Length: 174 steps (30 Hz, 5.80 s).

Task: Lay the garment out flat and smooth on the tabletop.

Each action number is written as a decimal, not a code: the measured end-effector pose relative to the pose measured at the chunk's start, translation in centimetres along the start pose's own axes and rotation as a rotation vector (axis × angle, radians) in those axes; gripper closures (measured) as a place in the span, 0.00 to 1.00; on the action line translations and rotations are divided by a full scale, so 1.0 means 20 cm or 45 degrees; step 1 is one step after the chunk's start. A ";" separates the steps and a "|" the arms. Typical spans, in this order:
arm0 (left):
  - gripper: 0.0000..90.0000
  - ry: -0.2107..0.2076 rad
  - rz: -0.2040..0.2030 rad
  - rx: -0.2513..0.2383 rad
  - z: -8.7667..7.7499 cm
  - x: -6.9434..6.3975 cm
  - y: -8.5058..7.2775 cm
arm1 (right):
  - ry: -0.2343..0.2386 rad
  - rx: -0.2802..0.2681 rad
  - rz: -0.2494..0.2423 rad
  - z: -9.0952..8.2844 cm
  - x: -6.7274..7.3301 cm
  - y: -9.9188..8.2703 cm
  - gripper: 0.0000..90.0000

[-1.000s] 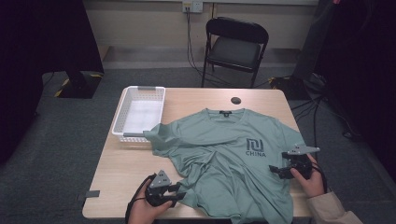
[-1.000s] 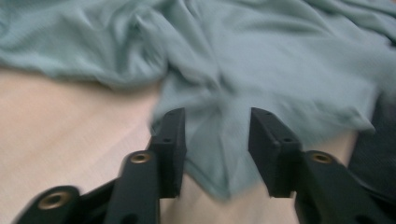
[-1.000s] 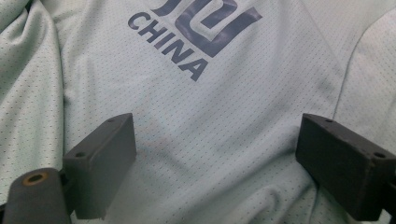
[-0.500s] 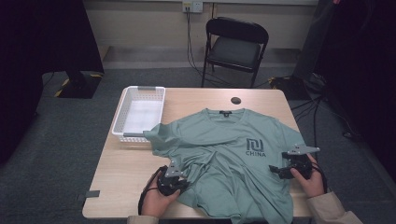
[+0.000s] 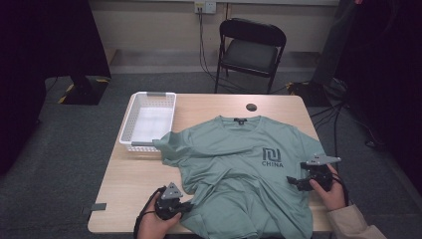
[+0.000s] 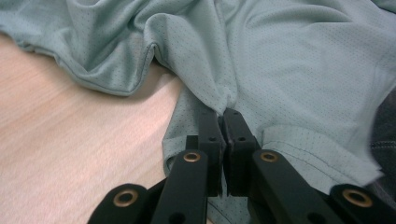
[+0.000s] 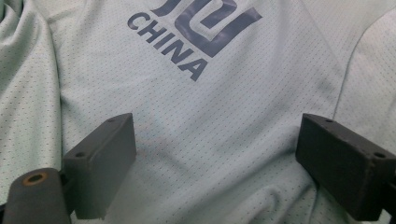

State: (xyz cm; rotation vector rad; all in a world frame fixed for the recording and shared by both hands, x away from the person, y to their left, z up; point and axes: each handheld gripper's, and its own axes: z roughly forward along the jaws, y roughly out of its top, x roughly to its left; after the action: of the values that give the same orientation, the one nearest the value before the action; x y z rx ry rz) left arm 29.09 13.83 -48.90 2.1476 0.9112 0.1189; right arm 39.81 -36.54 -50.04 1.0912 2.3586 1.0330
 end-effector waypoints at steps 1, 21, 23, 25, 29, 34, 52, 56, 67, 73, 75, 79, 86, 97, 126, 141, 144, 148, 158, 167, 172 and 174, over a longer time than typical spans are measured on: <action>0.98 -0.001 -0.005 -0.002 -0.01 0.00 -0.01 | 0.000 0.000 0.000 0.00 0.00 0.00 0.12; 0.93 0.112 -0.034 0.023 0.10 -0.03 0.11 | 0.000 0.000 0.000 0.00 0.00 0.00 0.12; 0.94 0.083 -0.031 0.036 0.07 -0.03 0.09 | 0.000 0.000 0.000 0.00 0.00 0.00 0.12; 0.94 0.066 -0.039 0.041 0.04 -0.04 0.05 | 0.000 0.000 0.000 0.00 0.00 0.00 0.12; 0.95 0.024 -0.059 0.034 -0.04 -0.04 -0.04 | 0.000 0.000 0.000 0.00 0.00 0.00 0.12; 0.90 0.011 -0.062 0.017 -0.10 -0.05 -0.11 | 0.000 0.000 0.000 0.00 0.00 0.00 0.12; 0.99 0.260 -0.015 0.042 0.01 0.00 0.04 | 0.001 0.000 -0.001 0.00 0.00 0.00 0.12; 0.99 0.208 -0.034 0.042 -0.04 0.01 -0.01 | 0.007 0.001 -0.005 0.00 0.00 0.00 0.12; 0.47 0.254 -0.129 -0.099 -0.11 0.01 -0.10 | 0.004 0.010 -0.011 -0.03 -0.01 -0.01 0.16; 0.48 0.260 -0.141 -0.110 -0.12 -0.06 -0.15 | 0.006 -0.089 -0.013 -0.28 0.11 -0.10 0.16; 0.51 0.244 -0.137 -0.101 -0.11 -0.08 -0.15 | 0.003 -0.085 -0.022 -0.32 0.14 -0.14 0.17; 0.52 0.246 -0.119 -0.095 -0.09 -0.13 -0.16 | 0.043 -0.033 -0.005 -0.44 0.23 -0.32 0.30; 0.89 0.201 -0.022 -0.039 -0.05 -0.16 -0.11 | 0.076 0.007 -0.032 -0.44 0.26 -0.35 0.77; 0.99 0.109 -0.083 -0.220 -0.27 -0.07 -0.14 | 0.164 -0.182 0.029 -0.68 0.11 -0.38 0.98; 0.17 0.174 0.111 -0.179 0.02 0.10 0.25 | 0.130 -0.118 -0.058 -0.19 0.08 -0.04 0.13; 0.17 0.148 0.171 -0.142 0.03 0.13 0.22 | 0.106 0.000 -0.092 -0.09 0.07 -0.08 0.13; 0.17 0.157 0.164 -0.147 0.01 0.15 0.20 | 0.106 0.001 -0.092 -0.09 0.07 -0.08 0.12; 0.18 0.166 0.168 -0.153 -0.01 0.17 0.19 | 0.105 0.002 -0.092 -0.09 0.07 -0.08 0.12; 0.17 0.182 0.153 -0.168 -0.06 0.21 0.15 | 0.105 0.002 -0.092 -0.09 0.07 -0.08 0.12; 0.17 0.197 0.133 -0.180 -0.09 0.25 0.11 | 0.106 0.002 -0.091 -0.09 0.07 -0.08 0.12; 0.17 0.200 0.124 -0.178 -0.11 0.27 0.09 | 0.106 0.002 -0.091 -0.09 0.07 -0.08 0.12; 0.17 0.209 0.129 -0.169 -0.11 0.28 0.08 | 0.106 0.002 -0.091 -0.09 0.07 -0.08 0.12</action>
State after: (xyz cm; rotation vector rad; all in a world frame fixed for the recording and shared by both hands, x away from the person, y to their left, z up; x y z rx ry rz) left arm 33.34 18.10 -47.31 2.0825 0.8618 0.4006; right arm 37.11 -37.05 -50.04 0.9742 2.4450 1.0711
